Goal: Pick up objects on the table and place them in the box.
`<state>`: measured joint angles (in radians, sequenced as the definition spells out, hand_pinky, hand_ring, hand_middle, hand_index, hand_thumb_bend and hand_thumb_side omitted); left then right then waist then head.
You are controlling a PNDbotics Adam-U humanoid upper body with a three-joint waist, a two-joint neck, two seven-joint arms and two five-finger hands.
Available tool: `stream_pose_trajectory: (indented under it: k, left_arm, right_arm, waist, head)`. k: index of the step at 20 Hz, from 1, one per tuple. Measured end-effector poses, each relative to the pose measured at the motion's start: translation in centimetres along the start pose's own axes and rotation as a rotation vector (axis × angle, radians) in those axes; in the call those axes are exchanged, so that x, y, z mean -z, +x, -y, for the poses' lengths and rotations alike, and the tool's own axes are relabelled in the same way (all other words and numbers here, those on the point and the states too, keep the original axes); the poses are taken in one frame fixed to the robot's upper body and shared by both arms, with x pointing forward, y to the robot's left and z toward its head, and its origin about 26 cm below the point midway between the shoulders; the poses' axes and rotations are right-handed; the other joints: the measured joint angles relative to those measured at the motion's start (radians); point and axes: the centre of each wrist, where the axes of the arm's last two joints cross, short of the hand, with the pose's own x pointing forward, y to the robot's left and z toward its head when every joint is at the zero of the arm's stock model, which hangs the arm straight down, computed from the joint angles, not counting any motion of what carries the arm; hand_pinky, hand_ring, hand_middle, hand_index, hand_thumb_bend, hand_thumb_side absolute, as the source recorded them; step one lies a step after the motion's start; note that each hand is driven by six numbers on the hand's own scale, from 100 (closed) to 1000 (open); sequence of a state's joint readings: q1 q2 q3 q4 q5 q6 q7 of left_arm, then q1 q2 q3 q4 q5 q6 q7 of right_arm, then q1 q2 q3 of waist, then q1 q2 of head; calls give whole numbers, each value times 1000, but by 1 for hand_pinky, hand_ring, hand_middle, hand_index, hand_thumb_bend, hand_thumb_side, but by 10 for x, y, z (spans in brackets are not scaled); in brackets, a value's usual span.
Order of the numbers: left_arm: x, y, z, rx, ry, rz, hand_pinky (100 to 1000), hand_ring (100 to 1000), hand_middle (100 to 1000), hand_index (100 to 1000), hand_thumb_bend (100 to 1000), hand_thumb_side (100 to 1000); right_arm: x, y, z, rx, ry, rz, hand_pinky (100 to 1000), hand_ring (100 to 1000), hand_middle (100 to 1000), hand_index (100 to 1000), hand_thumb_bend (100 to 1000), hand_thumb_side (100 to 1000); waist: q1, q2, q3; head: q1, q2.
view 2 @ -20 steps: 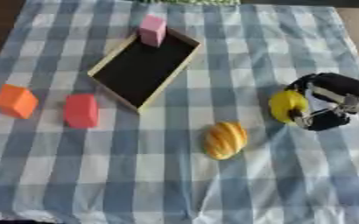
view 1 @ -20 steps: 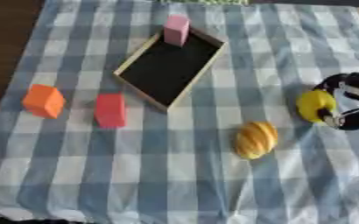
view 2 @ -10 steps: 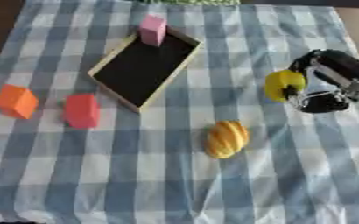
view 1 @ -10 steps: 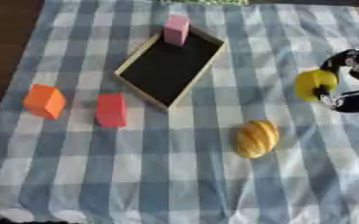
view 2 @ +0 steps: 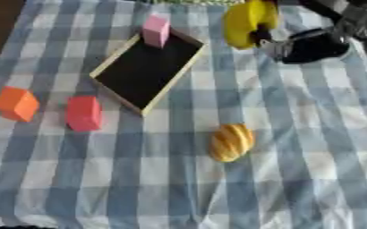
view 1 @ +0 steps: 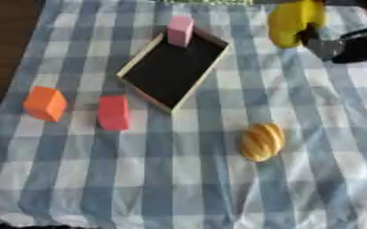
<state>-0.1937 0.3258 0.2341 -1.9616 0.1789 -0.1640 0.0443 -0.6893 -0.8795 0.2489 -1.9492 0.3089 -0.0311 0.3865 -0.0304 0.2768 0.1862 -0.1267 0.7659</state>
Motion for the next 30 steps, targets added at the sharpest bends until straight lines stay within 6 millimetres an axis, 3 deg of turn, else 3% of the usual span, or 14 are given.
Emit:
stream_pose_trajectory:
  k: [3, 8, 20, 22, 27, 30]
  left_arm:
    - [1, 1, 2, -8, -9, 1, 789, 765, 651, 789, 100, 627]
    - [2, 1, 3, -18, -19, 3, 789, 765, 652, 788, 100, 628]
    - [5, 2, 6, -35, -36, 8, 789, 767, 652, 788, 100, 630]
    - [5, 2, 6, -36, -37, 9, 789, 767, 652, 788, 100, 630]
    - [5, 2, 6, -37, -39, 8, 790, 767, 653, 788, 100, 631]
    - [4, 1, 8, -43, -36, 6, 790, 768, 653, 788, 100, 631]
  right_arm:
    - [31, -5, -8, 14, 29, 18, 893, 832, 432, 638, 100, 173]
    - [68, -33, -46, 44, 101, -26, 903, 842, 445, 649, 100, 192]
    - [99, -73, -125, 67, 242, -120, 902, 854, 472, 663, 100, 212]
    - [98, -78, -135, 52, 267, -133, 903, 875, 501, 690, 100, 214]
    - [97, -84, -149, 23, 305, -150, 910, 998, 755, 868, 100, 204]
    - [97, -85, -149, 5, 306, -168, 949, 1000, 856, 925, 100, 237]
  waist:
    - [0, -1, 17]
    - [0, -2, 38]
    - [-1, 0, 62]
    - [-1, 0, 62]
    - [-1, 0, 63]
    - [-1, 0, 62]
  head:
    - [-11, 0]
    - [-29, 0]
    - [-52, 0]
    - [-53, 0]
    - [-52, 0]
    - [-52, 0]
